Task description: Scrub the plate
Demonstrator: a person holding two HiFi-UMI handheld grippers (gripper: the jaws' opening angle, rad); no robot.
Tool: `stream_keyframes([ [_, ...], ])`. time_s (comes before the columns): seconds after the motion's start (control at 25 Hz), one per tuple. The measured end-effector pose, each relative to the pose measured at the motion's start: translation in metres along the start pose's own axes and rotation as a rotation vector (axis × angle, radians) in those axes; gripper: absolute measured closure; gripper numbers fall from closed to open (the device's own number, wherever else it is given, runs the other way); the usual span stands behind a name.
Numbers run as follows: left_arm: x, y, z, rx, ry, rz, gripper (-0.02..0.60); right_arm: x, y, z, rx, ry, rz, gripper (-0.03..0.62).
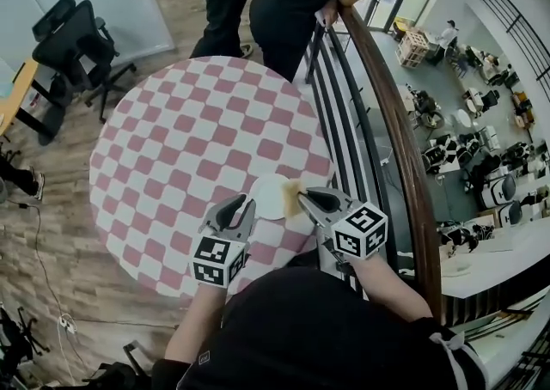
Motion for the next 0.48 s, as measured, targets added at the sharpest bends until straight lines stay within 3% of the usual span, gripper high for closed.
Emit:
stream_keyframes([
  [0.2,-0.018,-0.039,0.032,-0.099,-0.011,-0.041,0.511,0.018,-0.055,0.027,-0.16,-0.066,-0.074,0.565],
  [0.48,-0.033,-0.084,0.073,-0.252,-0.068,-0.07,0.538,0.058,-0.12,0.058,-0.317,-0.153,-0.008,0.565],
])
Point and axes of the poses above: the fingertips, and each gripper's own axes: z backward along the fingers, x to its left, y out of its underside, the point moved 1 cm from there along z, backward along the fingers, and after that the axes turned 8 degrees about y, right-handed, at the moved point
